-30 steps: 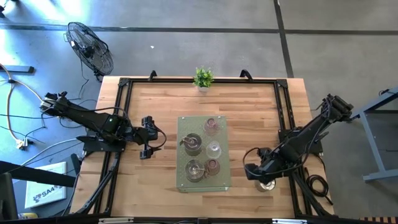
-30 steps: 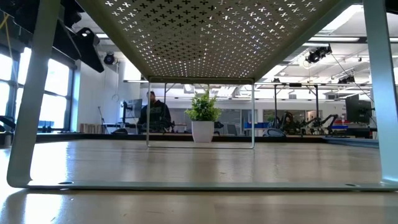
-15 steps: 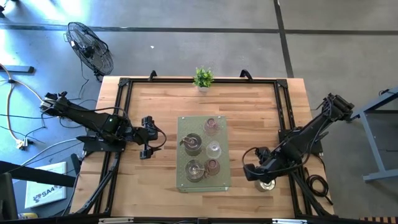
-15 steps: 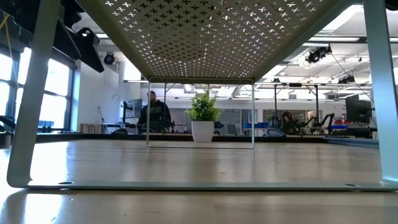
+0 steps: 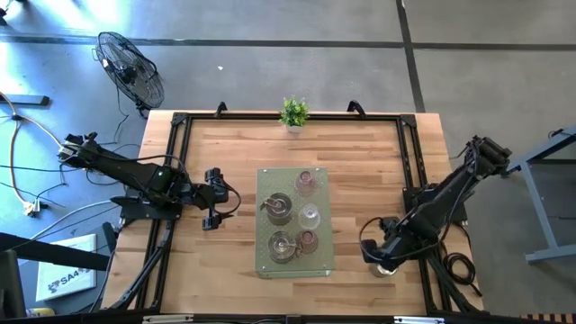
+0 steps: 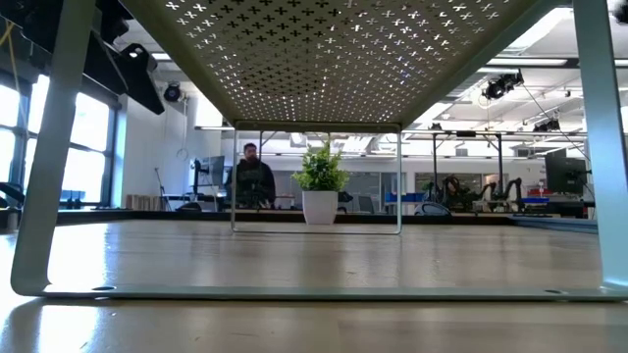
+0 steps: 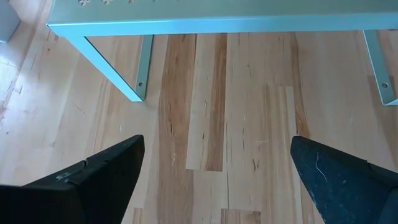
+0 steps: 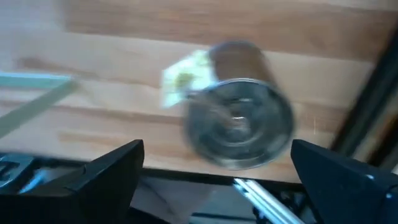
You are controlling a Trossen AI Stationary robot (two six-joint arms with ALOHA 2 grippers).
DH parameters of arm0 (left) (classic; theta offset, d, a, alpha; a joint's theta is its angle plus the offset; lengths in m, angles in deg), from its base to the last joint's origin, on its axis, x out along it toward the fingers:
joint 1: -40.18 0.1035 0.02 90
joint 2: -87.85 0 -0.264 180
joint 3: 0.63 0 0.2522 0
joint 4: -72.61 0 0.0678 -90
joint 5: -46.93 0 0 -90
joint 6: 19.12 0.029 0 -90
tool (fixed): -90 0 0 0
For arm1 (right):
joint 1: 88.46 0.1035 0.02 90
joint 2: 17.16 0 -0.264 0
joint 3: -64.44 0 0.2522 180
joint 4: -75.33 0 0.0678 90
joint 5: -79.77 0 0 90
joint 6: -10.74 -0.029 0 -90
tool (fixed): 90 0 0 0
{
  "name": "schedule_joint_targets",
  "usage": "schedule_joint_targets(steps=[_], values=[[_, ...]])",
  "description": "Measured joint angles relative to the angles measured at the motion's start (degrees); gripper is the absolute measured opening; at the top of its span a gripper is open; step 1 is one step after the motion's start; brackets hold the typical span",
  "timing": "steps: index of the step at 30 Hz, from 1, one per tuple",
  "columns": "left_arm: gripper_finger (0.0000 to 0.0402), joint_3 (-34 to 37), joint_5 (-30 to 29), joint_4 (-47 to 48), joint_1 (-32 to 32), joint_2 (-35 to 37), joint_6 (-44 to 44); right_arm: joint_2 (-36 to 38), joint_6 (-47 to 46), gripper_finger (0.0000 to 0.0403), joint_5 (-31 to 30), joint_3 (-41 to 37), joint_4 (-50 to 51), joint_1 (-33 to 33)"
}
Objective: Pick & Place candle stick holders
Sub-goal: Put the green scented candle on the shelf aligned with the purple candle holder
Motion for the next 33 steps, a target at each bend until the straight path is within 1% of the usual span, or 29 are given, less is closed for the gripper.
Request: schedule_joint_targets(steps=[3, 7, 12, 16, 22, 26, 33], values=[[0.0396, 0.00, 0.01, 0.00, 0.00, 0.00, 0.00, -0.08, -2.12, 0.0400, 4.39, -3.76, -4.14, 0.71], [0.0396, 0.00, 0.01, 0.00, 0.00, 0.00, 0.00, -0.08, -2.44, 0.0400, 3.99, -7.92, -10.43, 1.52], [0.0396, 0.00, -0.01, 0.00, 0.00, 0.00, 0.00, -0.06, -2.30, 0.0400, 4.54, -11.57, -13.94, 1.59], [0.0396, 0.00, -0.01, 0.01, 0.02, 0.00, 0.00, -0.08, -1.52, 0.0400, 5.09, -13.17, -13.96, 1.59], [0.0396, 0.00, -0.01, 0.00, 0.02, 0.00, 0.00, -0.08, 0.84, 0.0400, 0.91, -13.31, -13.76, 1.59], [0.0396, 0.00, -0.01, 0.02, 0.00, 0.00, 0.00, -0.08, 1.23, 0.0400, 2.18, -13.31, -12.37, 1.58], [0.0396, 0.00, 0.01, 0.02, 0.00, 0.00, -0.01, -0.08, 2.94, 0.0400, 2.55, -13.31, -12.64, 1.59]])
